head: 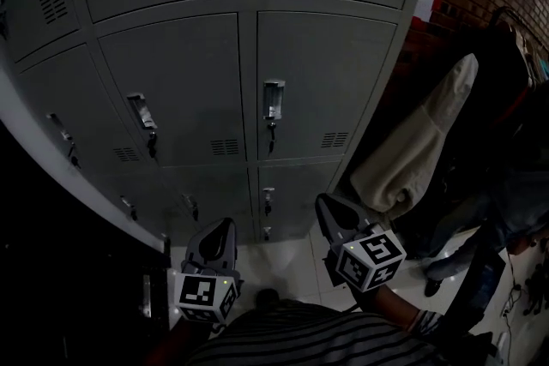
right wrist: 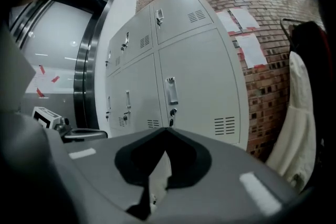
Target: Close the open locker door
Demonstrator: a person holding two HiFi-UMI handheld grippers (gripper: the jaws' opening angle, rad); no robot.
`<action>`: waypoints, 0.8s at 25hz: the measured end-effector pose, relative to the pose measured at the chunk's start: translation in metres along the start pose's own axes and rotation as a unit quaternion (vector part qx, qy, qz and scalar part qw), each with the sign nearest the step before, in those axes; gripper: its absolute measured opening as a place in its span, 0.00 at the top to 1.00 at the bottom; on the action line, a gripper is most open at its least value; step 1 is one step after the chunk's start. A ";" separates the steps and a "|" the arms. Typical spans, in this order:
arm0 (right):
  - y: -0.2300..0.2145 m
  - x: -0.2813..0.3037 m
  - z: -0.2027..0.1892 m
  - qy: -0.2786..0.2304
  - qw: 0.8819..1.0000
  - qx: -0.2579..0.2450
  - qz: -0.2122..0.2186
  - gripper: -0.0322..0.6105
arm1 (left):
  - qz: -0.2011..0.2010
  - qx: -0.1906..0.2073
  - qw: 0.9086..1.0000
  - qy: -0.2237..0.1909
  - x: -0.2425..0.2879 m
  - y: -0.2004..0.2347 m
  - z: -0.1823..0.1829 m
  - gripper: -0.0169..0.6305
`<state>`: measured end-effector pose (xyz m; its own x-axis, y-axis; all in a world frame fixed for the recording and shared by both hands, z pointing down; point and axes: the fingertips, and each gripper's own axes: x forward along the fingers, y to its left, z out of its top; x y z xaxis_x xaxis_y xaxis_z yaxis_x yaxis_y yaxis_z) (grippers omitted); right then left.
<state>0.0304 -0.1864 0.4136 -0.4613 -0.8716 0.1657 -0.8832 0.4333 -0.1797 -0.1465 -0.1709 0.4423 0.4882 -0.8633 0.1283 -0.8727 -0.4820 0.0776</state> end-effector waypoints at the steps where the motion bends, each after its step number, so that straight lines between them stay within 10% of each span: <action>1: 0.003 -0.015 0.008 0.001 1.000 0.002 0.001 0.95 | 0.002 0.000 1.000 0.000 -0.008 -0.010 0.011 0.97; 20: 0.073 -0.145 -0.009 0.014 0.999 0.000 0.032 0.95 | 0.026 -0.010 0.999 0.022 -0.137 -0.091 0.006 0.97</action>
<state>0.0324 -0.0263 0.3847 -0.5183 -0.8358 0.1810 -0.8522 0.4872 -0.1907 -0.1341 -0.0101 0.4116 0.4420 -0.8797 0.1752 -0.8970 -0.4329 0.0896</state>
